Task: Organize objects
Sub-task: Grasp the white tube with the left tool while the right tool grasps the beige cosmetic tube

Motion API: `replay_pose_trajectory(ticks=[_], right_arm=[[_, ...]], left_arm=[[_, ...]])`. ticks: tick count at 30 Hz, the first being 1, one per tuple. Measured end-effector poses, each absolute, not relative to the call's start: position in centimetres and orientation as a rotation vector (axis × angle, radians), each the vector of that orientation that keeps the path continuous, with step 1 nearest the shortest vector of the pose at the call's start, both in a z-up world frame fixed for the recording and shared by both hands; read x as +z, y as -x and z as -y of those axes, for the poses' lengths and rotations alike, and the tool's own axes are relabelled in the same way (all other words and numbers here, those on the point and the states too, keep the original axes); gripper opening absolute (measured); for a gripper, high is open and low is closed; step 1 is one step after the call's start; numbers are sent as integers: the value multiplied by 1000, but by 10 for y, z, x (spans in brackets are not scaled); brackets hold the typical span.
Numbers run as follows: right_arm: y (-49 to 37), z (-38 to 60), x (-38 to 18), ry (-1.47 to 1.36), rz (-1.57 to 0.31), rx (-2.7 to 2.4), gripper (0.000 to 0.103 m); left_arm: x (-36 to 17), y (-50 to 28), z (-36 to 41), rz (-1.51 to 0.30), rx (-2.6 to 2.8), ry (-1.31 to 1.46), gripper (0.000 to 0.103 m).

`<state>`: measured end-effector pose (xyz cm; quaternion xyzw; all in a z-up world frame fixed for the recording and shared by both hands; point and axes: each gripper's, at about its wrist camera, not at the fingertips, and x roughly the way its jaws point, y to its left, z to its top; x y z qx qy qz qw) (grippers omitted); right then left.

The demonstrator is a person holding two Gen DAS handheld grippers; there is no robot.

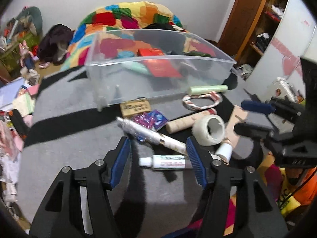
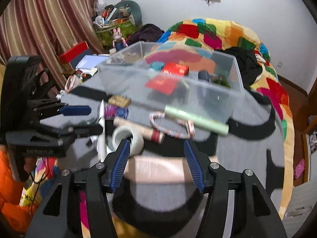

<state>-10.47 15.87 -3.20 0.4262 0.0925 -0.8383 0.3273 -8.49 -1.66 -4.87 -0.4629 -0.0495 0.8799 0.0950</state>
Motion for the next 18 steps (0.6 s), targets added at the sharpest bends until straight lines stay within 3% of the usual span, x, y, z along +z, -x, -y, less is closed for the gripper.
replay_pose_trajectory(ticks=[2, 9, 18], right_arm=[[101, -167, -37, -1128, -270, -2202, 56], [93, -186, -46, -1118, -391, -2207, 80], [90, -145, -53, -1026, -608, -2100, 83]], left_arm=[[-51, 86, 13, 168, 2574, 1348, 59], [-60, 80, 1, 192, 2450, 1351, 59], [-52, 61, 25, 219, 2497, 1368, 59]])
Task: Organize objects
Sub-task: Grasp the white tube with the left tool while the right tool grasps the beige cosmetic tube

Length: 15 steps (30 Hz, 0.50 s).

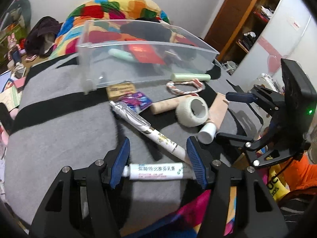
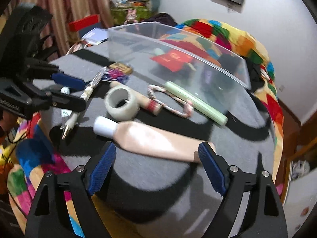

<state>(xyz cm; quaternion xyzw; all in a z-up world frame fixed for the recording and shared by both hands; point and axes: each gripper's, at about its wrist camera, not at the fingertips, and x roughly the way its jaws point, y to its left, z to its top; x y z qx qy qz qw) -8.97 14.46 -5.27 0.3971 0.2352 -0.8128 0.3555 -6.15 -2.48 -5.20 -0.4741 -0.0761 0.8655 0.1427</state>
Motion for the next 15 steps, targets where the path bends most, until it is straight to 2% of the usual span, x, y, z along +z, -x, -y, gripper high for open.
replay_pose_trajectory(ticks=[5, 10, 12, 15], right_arm=[[93, -121, -53, -974, -704, -2022, 83], [103, -111, -55, -1018, -669, -1956, 80], [106, -110, -56, -1044, -627, -1923, 66], [105, -110, -56, -1057, -599, -1905, 53]], left_arm=[[-49, 53, 37, 193, 2502, 1371, 60], [-50, 45, 43, 182, 2473, 1359, 60], [-53, 44, 44, 176, 2447, 1360, 61], [-55, 44, 43, 150, 2431, 1358, 62]])
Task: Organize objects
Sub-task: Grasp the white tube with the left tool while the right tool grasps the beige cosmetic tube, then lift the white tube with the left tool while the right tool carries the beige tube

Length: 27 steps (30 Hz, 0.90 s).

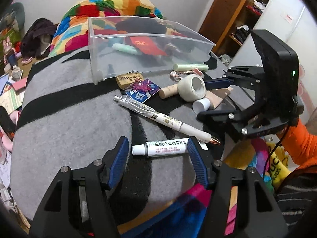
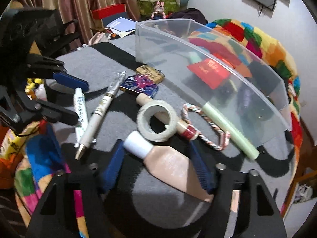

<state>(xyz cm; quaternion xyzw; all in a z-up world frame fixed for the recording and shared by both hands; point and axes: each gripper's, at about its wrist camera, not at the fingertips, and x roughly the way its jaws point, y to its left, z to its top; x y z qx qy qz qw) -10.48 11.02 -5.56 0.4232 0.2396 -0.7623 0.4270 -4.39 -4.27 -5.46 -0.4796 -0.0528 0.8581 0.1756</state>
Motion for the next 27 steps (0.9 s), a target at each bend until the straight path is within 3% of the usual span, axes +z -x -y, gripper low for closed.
replay_pose_trajectory(ticks=[6, 8, 11, 13, 16, 20, 22, 25, 27], right_arm=[[100, -111, -54, -1082, -563, -1913, 24], [100, -113, -54, -1100, -549, -1929, 19], [100, -118, -54, -1114, -529, -1962, 19], [101, -124, -54, -1135, -503, -1992, 19], [106, -130, -54, -1167, -468, -2036, 19], [114, -140, -53, -1216, -395, -2057, 19], [113, -145, -52, -1223, -384, -2064, 21], [109, -152, -49, -1217, -376, -2075, 39], [105, -158, -48, -1209, -371, -2090, 46]], left_arm=[[-56, 43, 31, 121, 2441, 1341, 61], [-55, 40, 28, 112, 2489, 1343, 57], [-53, 32, 31, 168, 2534, 1362, 49], [-53, 26, 32, 191, 2578, 1406, 34], [-53, 17, 28, 134, 2667, 1461, 28], [-48, 9, 22, 79, 2681, 1450, 28], [-45, 10, 21, 59, 2678, 1432, 35], [-42, 17, 21, 22, 2672, 1407, 56], [-42, 26, 21, -9, 2655, 1400, 57]])
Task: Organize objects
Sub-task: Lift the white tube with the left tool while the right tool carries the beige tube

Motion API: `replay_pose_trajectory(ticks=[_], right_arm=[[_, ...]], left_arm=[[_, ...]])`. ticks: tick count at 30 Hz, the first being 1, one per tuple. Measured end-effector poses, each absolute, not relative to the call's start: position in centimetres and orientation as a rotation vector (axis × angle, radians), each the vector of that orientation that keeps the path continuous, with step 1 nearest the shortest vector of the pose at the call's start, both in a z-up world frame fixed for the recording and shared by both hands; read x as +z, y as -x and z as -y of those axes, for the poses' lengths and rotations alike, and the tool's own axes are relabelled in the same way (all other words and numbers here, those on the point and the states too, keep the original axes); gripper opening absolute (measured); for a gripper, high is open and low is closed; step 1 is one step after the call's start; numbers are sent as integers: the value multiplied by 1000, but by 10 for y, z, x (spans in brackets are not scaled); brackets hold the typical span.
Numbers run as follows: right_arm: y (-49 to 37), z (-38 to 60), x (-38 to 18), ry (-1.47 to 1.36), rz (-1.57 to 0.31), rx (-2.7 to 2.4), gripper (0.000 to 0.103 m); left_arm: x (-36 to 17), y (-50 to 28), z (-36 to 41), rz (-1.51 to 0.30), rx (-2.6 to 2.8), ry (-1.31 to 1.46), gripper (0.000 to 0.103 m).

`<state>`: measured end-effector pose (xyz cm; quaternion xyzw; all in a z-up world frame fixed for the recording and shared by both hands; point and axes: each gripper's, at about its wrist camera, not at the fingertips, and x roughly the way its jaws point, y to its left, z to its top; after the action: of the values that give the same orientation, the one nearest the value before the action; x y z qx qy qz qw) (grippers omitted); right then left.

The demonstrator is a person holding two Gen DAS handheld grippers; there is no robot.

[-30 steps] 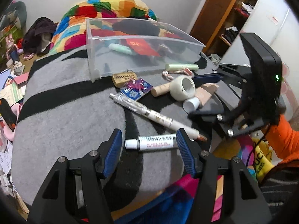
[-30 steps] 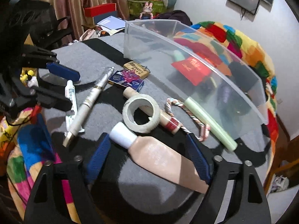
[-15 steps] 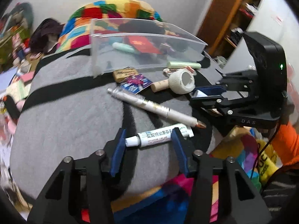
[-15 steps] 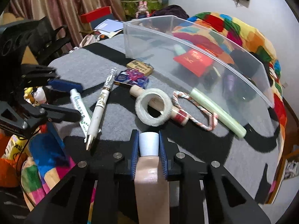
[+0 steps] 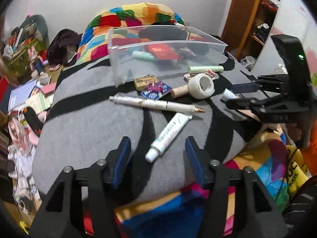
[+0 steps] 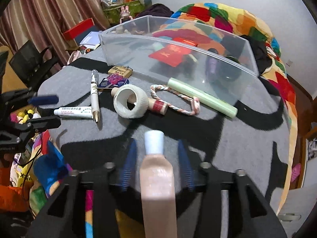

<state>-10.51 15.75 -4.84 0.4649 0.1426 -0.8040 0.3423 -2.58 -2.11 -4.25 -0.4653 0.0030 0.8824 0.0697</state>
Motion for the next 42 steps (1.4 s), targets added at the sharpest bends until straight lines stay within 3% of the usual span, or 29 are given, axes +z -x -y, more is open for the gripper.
replay_pose_trajectory(ticks=[3, 6, 9, 12, 24, 42], right_arm=[[101, -162, -52, -1221, -371, -2098, 46], [94, -164, -56, -1198, -384, -2130, 45], [89, -165, -55, -1183, -368, -2146, 30], [86, -165, -54, -1177, -363, -2169, 30], [94, -179, -35, -1149, -207, -2223, 30], [132, -171, 23, -980, -108, -2326, 30]], left_arm=[[-50, 41, 21, 0, 2599, 1416, 57], [-59, 48, 15, -10, 2579, 1422, 48], [-58, 41, 7, -36, 2595, 1385, 29], [-57, 34, 3, -45, 2611, 1382, 16], [-34, 20, 4, 52, 2686, 1304, 15], [24, 62, 11, 150, 2774, 1091, 15]])
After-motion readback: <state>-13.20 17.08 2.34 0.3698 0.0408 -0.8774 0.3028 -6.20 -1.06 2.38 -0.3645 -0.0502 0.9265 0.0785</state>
